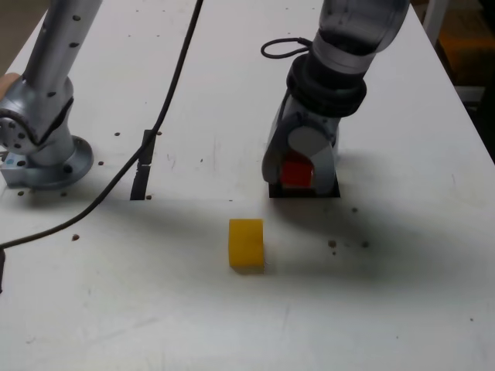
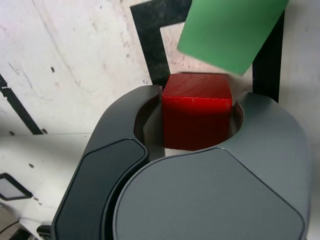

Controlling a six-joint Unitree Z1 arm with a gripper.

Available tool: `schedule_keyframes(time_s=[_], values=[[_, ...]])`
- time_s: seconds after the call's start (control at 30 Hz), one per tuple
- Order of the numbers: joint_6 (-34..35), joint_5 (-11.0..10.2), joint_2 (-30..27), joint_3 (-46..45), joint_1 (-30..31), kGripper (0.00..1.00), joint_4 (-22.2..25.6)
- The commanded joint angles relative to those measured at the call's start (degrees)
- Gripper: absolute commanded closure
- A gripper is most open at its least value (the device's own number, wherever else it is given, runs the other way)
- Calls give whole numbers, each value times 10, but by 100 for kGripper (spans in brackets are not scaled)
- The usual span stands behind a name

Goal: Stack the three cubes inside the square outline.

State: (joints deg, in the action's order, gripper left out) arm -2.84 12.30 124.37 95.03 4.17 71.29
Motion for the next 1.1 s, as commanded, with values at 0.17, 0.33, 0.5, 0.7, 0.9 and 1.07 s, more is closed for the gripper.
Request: schedule_keyframes(time_s=[0.17,0.33,0.5,0.7,0.9,1.07], values=[[-5,-9,6,2,-8,76,-10],[-8,-23,9,4,-14,76,-22],[-8,-37,10,7,-17,75,-33],[-8,-42,10,7,-20,75,-36],[10,-37,-1,3,-16,75,-23],[41,-37,-20,-2,-9,75,-13]])
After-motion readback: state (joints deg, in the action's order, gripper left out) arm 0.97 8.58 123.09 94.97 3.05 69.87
